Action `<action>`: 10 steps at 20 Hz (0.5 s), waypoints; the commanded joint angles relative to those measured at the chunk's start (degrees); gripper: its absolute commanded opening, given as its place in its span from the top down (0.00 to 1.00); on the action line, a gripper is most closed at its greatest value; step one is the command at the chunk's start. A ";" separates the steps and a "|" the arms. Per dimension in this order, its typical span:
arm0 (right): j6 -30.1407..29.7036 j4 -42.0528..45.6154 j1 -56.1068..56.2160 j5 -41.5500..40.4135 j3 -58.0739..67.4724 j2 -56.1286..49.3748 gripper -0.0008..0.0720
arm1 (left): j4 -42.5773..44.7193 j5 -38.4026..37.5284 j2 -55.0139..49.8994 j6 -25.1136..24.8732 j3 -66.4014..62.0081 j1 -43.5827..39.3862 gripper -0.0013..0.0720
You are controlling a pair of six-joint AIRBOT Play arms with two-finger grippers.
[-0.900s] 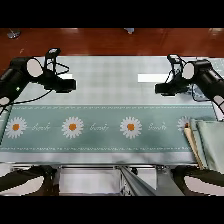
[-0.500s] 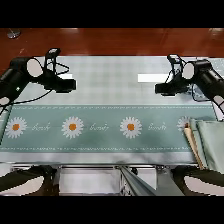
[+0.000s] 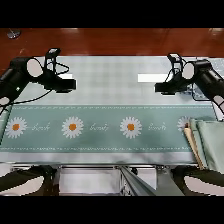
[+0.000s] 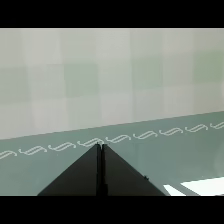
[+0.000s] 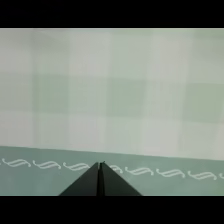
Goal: Fold the shirts.
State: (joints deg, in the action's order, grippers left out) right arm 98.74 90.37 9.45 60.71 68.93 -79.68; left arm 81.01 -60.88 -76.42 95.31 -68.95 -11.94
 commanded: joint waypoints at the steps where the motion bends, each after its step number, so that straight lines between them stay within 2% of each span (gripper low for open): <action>1: -0.02 0.24 0.00 -7.34 -0.02 -0.04 0.95 | 0.02 5.79 -0.04 -0.02 0.04 0.02 0.95; 2: -0.09 1.64 0.00 -9.90 -0.02 -0.02 0.94 | 0.04 7.89 -0.07 -0.07 0.04 0.02 0.95; 3: 0.26 5.40 0.00 -13.09 0.00 -0.02 0.72 | 0.74 10.54 -0.13 -0.07 0.04 0.17 0.95; 4: 1.90 11.13 -0.02 -17.09 -0.02 -0.09 0.13 | 2.19 14.05 -0.33 -0.07 0.02 0.28 0.69; 5: 6.23 18.32 -0.26 -20.70 0.00 -0.28 0.13 | 4.11 16.74 -0.52 -0.07 0.02 0.26 0.09; 6: 12.26 26.34 -1.22 -23.50 0.37 -0.70 0.13 | 6.62 19.56 -0.76 -0.26 0.02 0.28 0.02; 7: 18.45 31.80 -2.95 -24.22 1.42 -1.75 0.13 | 9.66 20.83 -0.81 -0.28 0.02 0.28 0.02; 8: 21.40 32.98 -5.11 -23.37 3.10 -3.41 0.13 | 12.63 21.88 -0.81 -0.26 0.02 0.44 0.02; 10: 22.34 30.80 -10.19 -19.56 7.15 -8.07 0.13 | 14.16 22.29 -0.81 -0.76 0.04 1.27 0.02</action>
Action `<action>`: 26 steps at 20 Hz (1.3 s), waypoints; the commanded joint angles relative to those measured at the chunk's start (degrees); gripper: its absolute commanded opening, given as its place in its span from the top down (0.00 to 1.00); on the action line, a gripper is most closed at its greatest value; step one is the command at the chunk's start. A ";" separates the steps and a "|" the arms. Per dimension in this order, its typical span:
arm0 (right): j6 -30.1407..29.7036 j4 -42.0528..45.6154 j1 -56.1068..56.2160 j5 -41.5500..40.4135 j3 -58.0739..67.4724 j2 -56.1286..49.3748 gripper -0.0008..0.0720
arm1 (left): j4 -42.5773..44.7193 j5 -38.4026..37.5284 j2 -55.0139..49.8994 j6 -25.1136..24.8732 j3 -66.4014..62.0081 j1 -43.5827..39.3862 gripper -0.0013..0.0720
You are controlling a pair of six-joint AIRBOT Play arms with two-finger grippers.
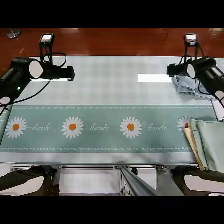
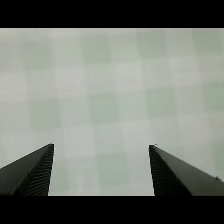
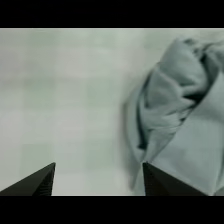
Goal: Fold the shirts.
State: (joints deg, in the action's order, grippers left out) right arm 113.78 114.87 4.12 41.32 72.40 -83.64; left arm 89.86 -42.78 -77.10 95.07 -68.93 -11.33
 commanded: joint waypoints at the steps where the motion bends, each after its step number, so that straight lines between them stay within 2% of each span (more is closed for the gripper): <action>1: 7.28 4.87 -7.21 2.43 5.84 -6.62 0.13 | 5.29 4.17 -0.13 -1.22 0.02 1.20 0.02; 8: 1.73 -6.91 -19.06 12.74 17.27 -20.41 0.13 | 5.27 0.90 -0.15 -1.33 0.02 2.82 0.03; 10: -1.97 -12.90 -20.35 13.79 18.01 -22.67 0.13 | 5.20 0.35 -0.42 -1.31 0.02 2.80 0.03; 12: -6.67 -20.90 -21.14 14.91 18.01 -24.13 0.17 | 4.63 -0.90 -1.09 -1.31 0.02 2.73 0.03; 13: -9.35 -24.90 -21.22 15.85 18.01 -24.44 0.41 | 3.98 -2.10 -1.53 -1.31 0.02 2.73 0.03; 14: -11.45 -28.17 -21.22 16.20 18.01 -24.30 0.78 | 4.00 -3.65 -1.84 -1.33 0.02 2.73 0.03; 15: -13.90 -31.67 -21.22 16.81 18.58 -23.71 0.95 | 4.48 -5.90 -1.86 -1.38 0.00 2.82 0.03; 18: -15.63 -34.56 -20.70 18.78 25.18 -19.34 0.95 | 8.33 -13.46 0.61 -1.57 -0.02 4.74 0.03; 20: -18.38 -34.45 -19.96 18.64 31.19 -14.38 0.95 | 7.80 -17.31 5.14 -1.55 0.09 7.02 0.03; 23: -22.51 -35.06 -18.23 18.80 38.86 -6.19 0.95 | 0.48 -18.69 16.26 -1.57 3.67 7.43 0.03; 26: -25.88 -35.06 -15.06 18.43 41.68 2.03 0.95 | -6.38 -17.38 29.73 -1.29 12.74 4.98 0.03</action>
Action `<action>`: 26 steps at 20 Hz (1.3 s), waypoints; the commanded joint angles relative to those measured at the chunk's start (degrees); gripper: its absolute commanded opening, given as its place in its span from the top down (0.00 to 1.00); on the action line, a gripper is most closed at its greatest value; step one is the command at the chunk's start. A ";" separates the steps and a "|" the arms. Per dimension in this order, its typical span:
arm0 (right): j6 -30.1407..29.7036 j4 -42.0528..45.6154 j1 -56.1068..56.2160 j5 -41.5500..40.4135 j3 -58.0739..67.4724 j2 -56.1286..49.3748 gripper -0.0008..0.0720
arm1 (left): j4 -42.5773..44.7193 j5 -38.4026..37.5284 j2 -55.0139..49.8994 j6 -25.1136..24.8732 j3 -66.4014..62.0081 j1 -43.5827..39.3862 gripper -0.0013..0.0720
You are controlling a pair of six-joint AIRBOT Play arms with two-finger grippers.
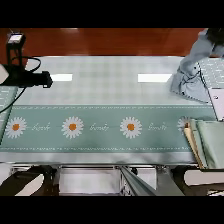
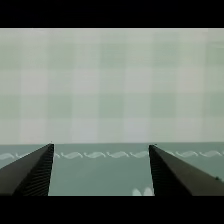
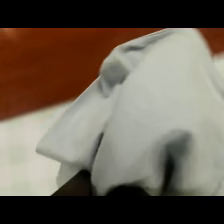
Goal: Fold the shirts.
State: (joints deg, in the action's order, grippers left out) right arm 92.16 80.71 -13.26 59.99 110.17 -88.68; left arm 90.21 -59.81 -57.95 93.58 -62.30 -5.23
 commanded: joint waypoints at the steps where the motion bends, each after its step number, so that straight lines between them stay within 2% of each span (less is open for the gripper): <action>1: -5.03 -0.87 3.45 -0.55 4.11 9.42 0.95 | -8.13 -0.20 14.53 0.31 9.62 -1.99 0.03; 4: -6.10 -0.72 6.62 -0.57 5.01 15.28 0.95 | -10.38 -0.26 21.90 2.82 17.64 -3.30 0.03; 8: -7.17 -0.79 11.32 0.33 6.60 21.64 0.95 | -14.38 -0.24 23.39 2.75 21.75 -3.37 0.03; 11: -9.88 -3.72 16.90 9.88 5.92 25.51 0.95 | -15.30 -0.02 22.80 2.75 21.73 -3.37 0.03; 14: -9.55 -3.93 24.92 15.17 0.15 26.51 0.95 | -15.23 1.57 22.77 2.73 21.73 -3.37 0.03; 16: -8.52 -3.96 31.26 14.69 -7.50 26.51 0.95 | -15.23 2.97 22.53 2.75 21.73 -3.37 0.03; 19: -3.74 -4.92 40.57 6.80 -23.28 24.85 0.95 | -15.26 3.91 21.62 2.82 21.75 -3.37 0.03; 21: 0.46 -9.75 46.60 -4.00 -34.23 21.16 0.95 | -15.26 3.89 19.98 3.41 22.32 -3.37 0.03; 23: 0.79 -15.91 52.22 -14.38 -41.09 14.84 0.95 | -15.23 3.89 17.84 3.41 22.45 -3.37 0.03; 26: -0.66 -28.20 55.60 -18.51 -41.66 3.34 0.94 | -14.97 6.10 14.45 1.46 22.88 -3.37 0.02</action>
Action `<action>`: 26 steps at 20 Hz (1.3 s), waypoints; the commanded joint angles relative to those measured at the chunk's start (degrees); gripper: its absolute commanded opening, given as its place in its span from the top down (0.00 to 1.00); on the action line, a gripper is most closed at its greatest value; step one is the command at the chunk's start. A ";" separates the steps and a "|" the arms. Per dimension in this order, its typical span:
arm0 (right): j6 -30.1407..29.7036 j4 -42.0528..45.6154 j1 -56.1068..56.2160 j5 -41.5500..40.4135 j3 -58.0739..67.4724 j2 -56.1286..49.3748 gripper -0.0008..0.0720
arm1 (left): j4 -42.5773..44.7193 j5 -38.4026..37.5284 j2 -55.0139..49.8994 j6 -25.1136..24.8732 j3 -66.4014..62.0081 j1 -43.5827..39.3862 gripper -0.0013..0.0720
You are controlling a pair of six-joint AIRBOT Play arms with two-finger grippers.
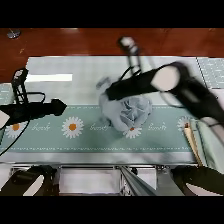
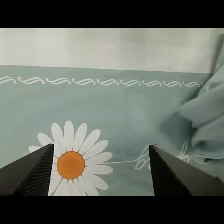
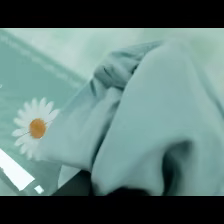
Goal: Fold the shirts.
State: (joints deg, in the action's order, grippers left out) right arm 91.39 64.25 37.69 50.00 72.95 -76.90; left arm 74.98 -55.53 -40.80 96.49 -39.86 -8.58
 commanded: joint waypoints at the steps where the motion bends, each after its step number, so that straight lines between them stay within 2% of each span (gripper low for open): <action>1: -3.06 -18.01 4.66 -9.14 -4.44 -11.06 0.58 | 0.15 2.84 -4.24 -1.40 0.72 -0.02 0.02; 2: -6.49 -22.82 3.89 -8.66 -4.37 -12.46 0.10 | 0.13 2.80 -6.08 -1.38 0.70 -0.02 0.02; 4: -10.75 -23.26 -0.83 -2.36 -2.38 -12.11 0.14 | 0.33 1.36 -8.59 -1.49 0.46 0.13 0.02; 6: -10.91 -18.18 -10.27 8.15 0.87 -8.79 0.14 | 0.37 -2.71 -8.72 -1.51 -0.76 1.22 0.02; 8: -10.84 -12.11 -22.18 15.65 1.18 -2.91 0.14 | -1.66 -11.17 -8.52 -5.20 -2.62 2.23 0.02; 10: -10.03 -4.48 -34.95 19.26 -1.77 3.41 0.14 | -7.15 -17.25 -8.66 -9.51 -1.49 2.78 0.02; 11: -9.97 -2.34 -41.13 19.21 -5.62 6.47 0.14 | -11.21 -16.28 -8.83 -11.26 0.48 2.64 0.02; 14: -11.52 -5.03 -55.01 17.59 -22.10 13.35 0.14 | -23.02 -5.81 -12.31 -13.66 4.33 2.60 0.02; 16: -14.97 -7.45 -58.38 15.76 -32.02 16.31 0.14 | -25.31 0.83 -17.92 -13.75 3.30 2.62 0.03; 18: -17.25 -8.96 -58.53 14.51 -39.01 17.55 0.14 | -26.93 1.90 -25.59 -13.75 -0.07 2.97 0.03; 22: -19.30 -12.98 -58.53 13.44 -43.80 17.53 0.14 | -28.37 -2.25 -38.93 -13.99 -8.17 2.84 0.03; 25: -20.37 -16.44 -58.16 13.55 -43.80 17.33 0.14 | -28.35 -6.58 -44.81 -14.03 -13.18 2.84 0.03; 26: -20.31 -16.76 -56.74 12.74 -43.80 16.87 0.14 | -28.37 -8.46 -46.12 -15.37 -14.69 2.89 0.12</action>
State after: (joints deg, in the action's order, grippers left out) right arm 72.36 50.41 -19.97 63.57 30.44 -59.83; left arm 47.46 -59.48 -81.19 82.54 -50.04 -5.78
